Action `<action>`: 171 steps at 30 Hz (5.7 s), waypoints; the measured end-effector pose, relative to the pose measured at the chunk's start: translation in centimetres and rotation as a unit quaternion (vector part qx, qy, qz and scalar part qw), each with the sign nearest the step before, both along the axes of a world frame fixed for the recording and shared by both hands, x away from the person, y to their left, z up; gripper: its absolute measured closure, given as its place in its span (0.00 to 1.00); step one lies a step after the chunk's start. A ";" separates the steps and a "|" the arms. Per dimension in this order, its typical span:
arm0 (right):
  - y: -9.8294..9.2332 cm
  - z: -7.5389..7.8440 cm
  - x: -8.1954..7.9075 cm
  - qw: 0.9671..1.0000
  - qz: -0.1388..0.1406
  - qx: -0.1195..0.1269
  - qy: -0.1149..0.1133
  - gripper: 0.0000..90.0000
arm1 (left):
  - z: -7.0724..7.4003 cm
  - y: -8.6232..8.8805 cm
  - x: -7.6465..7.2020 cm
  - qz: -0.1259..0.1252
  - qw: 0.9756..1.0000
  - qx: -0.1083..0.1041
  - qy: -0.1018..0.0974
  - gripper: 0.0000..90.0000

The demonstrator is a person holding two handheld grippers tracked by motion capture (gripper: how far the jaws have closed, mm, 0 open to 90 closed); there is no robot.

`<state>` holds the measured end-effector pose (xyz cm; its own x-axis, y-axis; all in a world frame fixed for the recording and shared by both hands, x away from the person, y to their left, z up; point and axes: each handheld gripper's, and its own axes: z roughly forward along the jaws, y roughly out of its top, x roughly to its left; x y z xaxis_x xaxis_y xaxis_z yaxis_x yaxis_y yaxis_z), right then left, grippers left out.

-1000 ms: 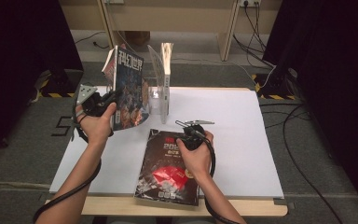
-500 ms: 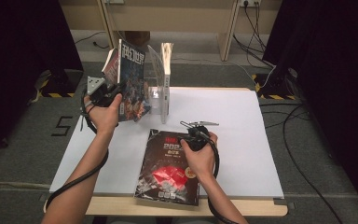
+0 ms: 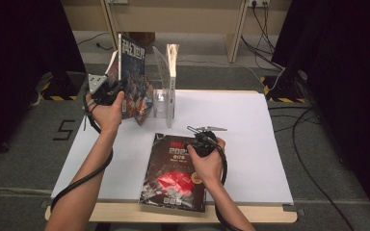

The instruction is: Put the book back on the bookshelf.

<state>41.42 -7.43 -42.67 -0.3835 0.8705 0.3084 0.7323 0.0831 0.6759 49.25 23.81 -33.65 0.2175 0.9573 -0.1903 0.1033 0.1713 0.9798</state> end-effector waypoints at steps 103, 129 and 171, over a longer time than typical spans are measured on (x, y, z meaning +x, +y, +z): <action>-1.0 -0.5 -0.6 1.000 0.010 0.011 -0.007 0.75 | 2.9 -0.9 -2.2 0.069 0.997 0.016 0.033 0.91; -1.3 -0.7 -0.6 1.000 0.011 0.014 -0.003 0.75 | 0.5 -3.7 1.1 0.098 0.994 0.041 0.035 0.91; -1.0 -0.5 -1.0 1.000 0.013 0.011 -0.008 0.76 | 2.0 -2.1 -2.8 0.038 0.999 -0.013 0.003 0.91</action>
<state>40.43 -8.47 -43.17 -0.4110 0.8529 0.3221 0.7197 0.0867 0.6889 46.41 21.70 -31.68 0.1432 0.9657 -0.2168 0.0958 0.2045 0.9742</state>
